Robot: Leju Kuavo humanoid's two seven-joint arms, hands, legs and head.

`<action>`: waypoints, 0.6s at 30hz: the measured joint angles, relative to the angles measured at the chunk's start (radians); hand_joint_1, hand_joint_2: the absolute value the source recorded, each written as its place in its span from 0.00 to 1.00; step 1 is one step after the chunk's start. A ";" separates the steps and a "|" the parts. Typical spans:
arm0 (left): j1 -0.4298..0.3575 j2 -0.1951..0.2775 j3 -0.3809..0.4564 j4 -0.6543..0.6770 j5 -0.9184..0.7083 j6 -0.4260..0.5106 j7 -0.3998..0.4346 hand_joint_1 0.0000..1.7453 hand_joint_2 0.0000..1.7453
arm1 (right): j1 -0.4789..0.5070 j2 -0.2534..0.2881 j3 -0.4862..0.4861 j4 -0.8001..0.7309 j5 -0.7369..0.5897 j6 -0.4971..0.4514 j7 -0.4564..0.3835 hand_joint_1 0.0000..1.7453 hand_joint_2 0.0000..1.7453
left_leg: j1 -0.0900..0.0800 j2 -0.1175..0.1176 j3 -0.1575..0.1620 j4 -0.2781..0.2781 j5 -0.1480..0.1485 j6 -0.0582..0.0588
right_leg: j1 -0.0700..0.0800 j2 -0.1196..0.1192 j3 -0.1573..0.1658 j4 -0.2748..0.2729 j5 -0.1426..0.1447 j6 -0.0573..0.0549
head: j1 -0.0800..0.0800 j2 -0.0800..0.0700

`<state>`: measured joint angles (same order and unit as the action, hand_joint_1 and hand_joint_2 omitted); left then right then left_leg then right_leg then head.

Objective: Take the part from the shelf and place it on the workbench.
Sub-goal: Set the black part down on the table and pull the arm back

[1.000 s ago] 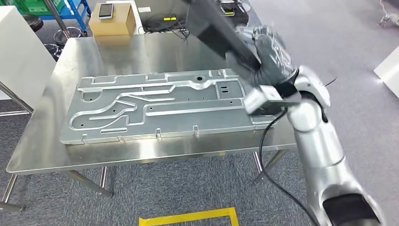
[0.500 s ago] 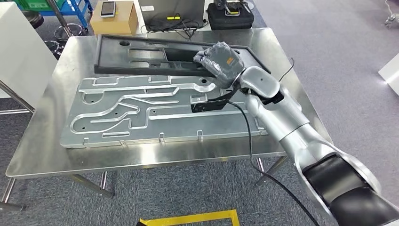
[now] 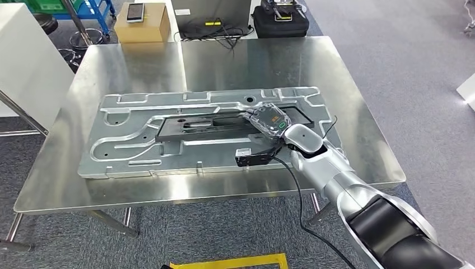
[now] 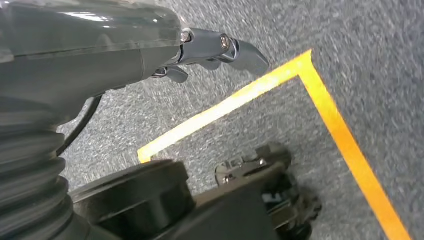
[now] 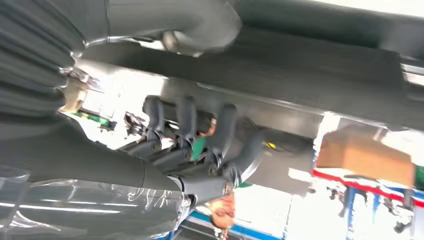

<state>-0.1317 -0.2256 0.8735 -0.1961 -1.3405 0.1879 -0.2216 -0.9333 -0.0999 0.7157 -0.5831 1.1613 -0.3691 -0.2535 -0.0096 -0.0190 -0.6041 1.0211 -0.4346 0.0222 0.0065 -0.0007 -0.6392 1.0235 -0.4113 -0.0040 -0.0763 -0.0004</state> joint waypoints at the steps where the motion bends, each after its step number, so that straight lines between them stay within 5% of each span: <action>1: 0.000 0.000 0.001 0.000 0.003 0.001 0.001 0.00 0.25 | 0.000 0.000 -0.001 0.007 0.002 0.000 0.001 0.00 0.00 | 0.000 0.000 0.000 -0.001 -0.002 -0.005 | -0.003 0.000 0.003 -0.004 0.001 -0.003 | 0.000 0.000; 2: -0.001 0.001 0.003 0.000 0.006 0.004 0.003 0.00 0.00 | 0.000 0.000 -0.001 0.012 0.004 0.000 0.003 0.00 0.00 | 0.000 0.001 0.000 0.005 -0.008 -0.010 | -0.006 0.000 0.008 -0.010 0.003 -0.006 | 0.000 0.000; 4: -0.001 0.001 0.007 0.000 0.006 0.007 0.015 0.00 0.00 | 0.000 0.000 -0.003 0.021 0.008 0.000 0.006 0.00 0.00 | 0.002 0.004 -0.023 0.067 -0.048 -0.021 | -0.012 -0.001 0.018 -0.022 0.006 -0.013 | 0.000 0.000; 6: -0.001 0.002 0.008 0.000 0.002 0.007 0.031 0.00 0.00 | 0.001 0.002 -0.004 0.030 0.013 0.000 0.008 0.00 0.00 | 0.008 0.006 -0.082 0.197 -0.108 -0.031 | -0.012 -0.002 0.020 -0.023 0.005 -0.017 | 0.000 0.000; 8: -0.001 0.003 0.010 0.000 0.001 0.008 0.052 0.00 0.00 | 0.005 0.003 -0.004 0.040 0.020 0.000 0.013 0.00 0.00 | 0.016 0.007 -0.126 0.282 -0.129 -0.040 | -0.012 -0.002 0.021 -0.022 0.005 -0.017 | 0.000 0.000; 9: 0.000 0.003 0.012 0.000 0.002 0.011 0.066 0.00 0.00 | 0.006 0.004 -0.004 0.044 0.024 0.000 0.017 0.00 0.00 | 0.019 0.009 -0.121 0.267 -0.111 -0.043 | -0.013 -0.002 0.021 -0.021 0.005 -0.016 | 0.000 0.000; 13: -0.001 0.004 0.026 0.000 0.016 0.024 0.121 0.00 0.00 | -0.004 0.002 -0.009 0.058 0.055 -0.002 0.048 0.00 0.00 | 0.027 0.013 -0.010 0.032 -0.002 -0.043 | -0.015 0.001 0.014 -0.004 0.003 0.000 | 0.000 0.000; 16: 0.001 0.006 0.034 0.000 0.025 0.026 0.132 0.00 0.00 | -0.025 -0.011 -0.019 0.062 0.073 -0.006 0.076 0.00 0.00 | 0.020 0.010 -0.006 0.011 0.009 -0.022 | -0.016 0.002 0.005 -0.001 0.009 0.020 | 0.000 0.000; 18: 0.003 0.008 0.041 0.000 0.031 0.027 0.132 0.00 0.00 | -0.047 -0.032 -0.032 0.055 0.079 -0.010 0.087 0.00 0.00 | 0.018 0.011 -0.010 0.002 0.020 -0.003 | -0.021 0.001 -0.005 0.018 -0.014 0.030 | 0.000 0.000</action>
<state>-0.1289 -0.2178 0.9149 -0.1961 -1.3095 0.2152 -0.0896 -0.9799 -0.1320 0.6841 -0.5279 1.2404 -0.3790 -0.1668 0.0084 -0.0083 -0.6141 1.0235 -0.4141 0.0189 -0.0145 0.0006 -0.6438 1.0415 -0.4249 0.0260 -0.0763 -0.0004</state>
